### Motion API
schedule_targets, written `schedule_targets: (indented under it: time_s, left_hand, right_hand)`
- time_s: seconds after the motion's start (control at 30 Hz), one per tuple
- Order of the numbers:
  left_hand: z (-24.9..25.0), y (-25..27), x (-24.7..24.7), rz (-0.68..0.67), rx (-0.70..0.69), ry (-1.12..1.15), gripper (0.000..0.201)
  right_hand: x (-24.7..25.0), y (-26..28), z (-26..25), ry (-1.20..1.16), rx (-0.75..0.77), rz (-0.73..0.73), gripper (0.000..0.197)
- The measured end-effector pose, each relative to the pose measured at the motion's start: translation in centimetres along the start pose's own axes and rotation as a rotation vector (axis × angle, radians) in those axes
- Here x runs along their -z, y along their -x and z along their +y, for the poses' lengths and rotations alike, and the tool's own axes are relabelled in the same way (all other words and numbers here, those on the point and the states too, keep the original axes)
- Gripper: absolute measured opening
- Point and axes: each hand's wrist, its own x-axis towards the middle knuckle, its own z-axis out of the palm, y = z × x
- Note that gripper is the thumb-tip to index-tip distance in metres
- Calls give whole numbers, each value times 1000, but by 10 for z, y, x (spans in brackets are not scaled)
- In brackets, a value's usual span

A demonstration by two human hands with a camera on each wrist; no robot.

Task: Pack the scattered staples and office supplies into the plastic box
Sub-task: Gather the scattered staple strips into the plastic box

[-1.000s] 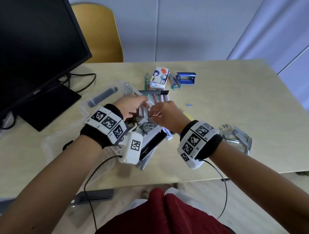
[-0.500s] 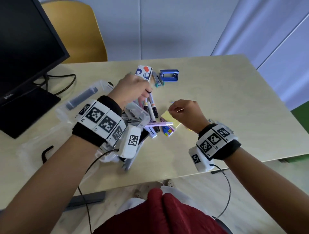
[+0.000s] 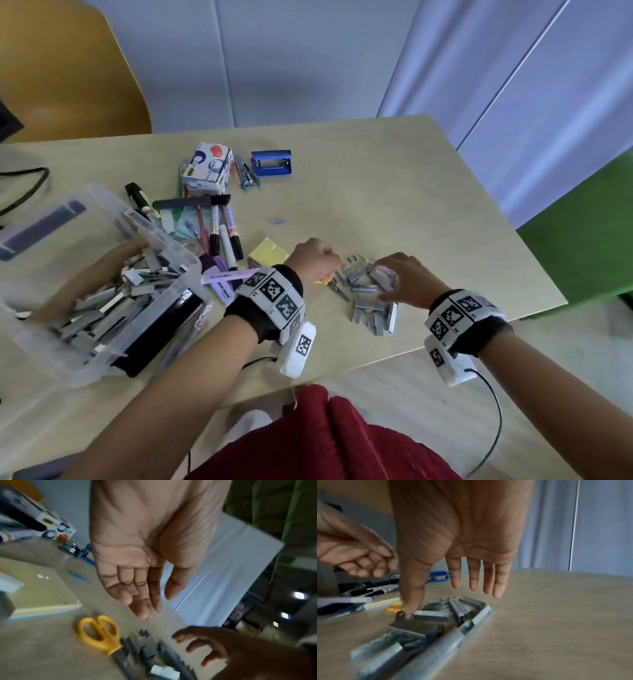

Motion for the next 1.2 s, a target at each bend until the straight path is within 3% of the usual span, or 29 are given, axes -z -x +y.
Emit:
schedule_targets:
  time_s: [0.13, 0.23, 0.33, 0.47, 0.67, 0.8, 0.97, 1.2]
  left_hand:
    - [-5, -15, -25, -32, -47, -218, 17]
    - [-8, -20, -44, -121, -91, -426, 43]
    - [-9, -22, -60, -190, -155, -613, 58]
    - [-8, -26, -67, -174, -208, -760, 56]
    - [-10, -33, -51, -60, -140, -650, 29]
    - [-14, -40, -43, 32, -69, -597, 30]
    - [-11, -46, -44, 161, 7, -530, 40]
    - [-9, -61, -54, 195, 12, -601, 40]
  right_hand:
    - [-6, 8, 10, 102, -7, -95, 113]
    - [-17, 12, 12, 122, 8, -117, 123]
    - [-20, 4, 11, -14, -2, -100, 113]
    - [-23, -15, 7, -190, -4, -54, 94]
    - [-25, -44, -5, -214, 34, 22, 61]
    - [-25, -57, -17, -175, -21, 123, 47]
    - [-22, -68, -28, -23, -85, 168, 40]
    - [-18, -75, -29, -50, -168, 144, 39]
